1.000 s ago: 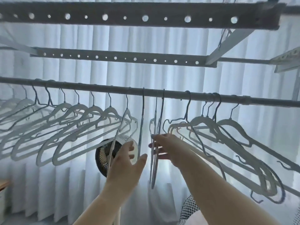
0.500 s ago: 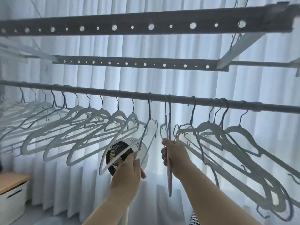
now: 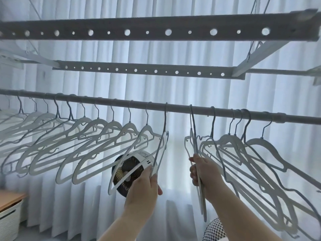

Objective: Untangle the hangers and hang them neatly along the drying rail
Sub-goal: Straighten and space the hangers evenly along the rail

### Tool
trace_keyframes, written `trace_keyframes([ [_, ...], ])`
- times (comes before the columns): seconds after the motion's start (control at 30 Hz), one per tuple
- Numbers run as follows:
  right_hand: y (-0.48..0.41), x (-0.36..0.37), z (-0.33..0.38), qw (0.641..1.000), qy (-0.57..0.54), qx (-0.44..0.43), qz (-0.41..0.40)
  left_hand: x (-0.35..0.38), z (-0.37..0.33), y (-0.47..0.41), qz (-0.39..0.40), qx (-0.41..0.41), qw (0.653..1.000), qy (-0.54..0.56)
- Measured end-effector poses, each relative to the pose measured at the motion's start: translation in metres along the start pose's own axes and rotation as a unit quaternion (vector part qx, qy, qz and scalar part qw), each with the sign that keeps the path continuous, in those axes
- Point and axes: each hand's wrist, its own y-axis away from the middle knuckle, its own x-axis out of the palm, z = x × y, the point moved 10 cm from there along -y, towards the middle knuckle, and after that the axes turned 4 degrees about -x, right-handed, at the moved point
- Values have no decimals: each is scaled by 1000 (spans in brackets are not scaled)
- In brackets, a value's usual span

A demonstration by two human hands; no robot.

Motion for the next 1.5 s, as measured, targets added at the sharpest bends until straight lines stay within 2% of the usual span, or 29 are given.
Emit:
trace_keyframes([
  [0.6,3,13,5,999,40,-11,31,-2,-9,1,3,29,999,-36],
  [0.83,0,7,9,997,66,-22,29,-9,-20,7,-22,57,997,-38],
  [0.97,-1,-10,10,996,83,-34,-8,-17,-25,8,-59,75,995,-32],
  [1.2,3,-39,17,994,94,-48,-27,-23,-44,17,-116,152,978,-85],
  [1.37,7,-55,21,993,104,-44,-34,-18,-84,44,-160,252,941,-156],
  [1.5,13,-69,27,994,90,-50,-46,5,-82,40,-84,219,951,-203],
])
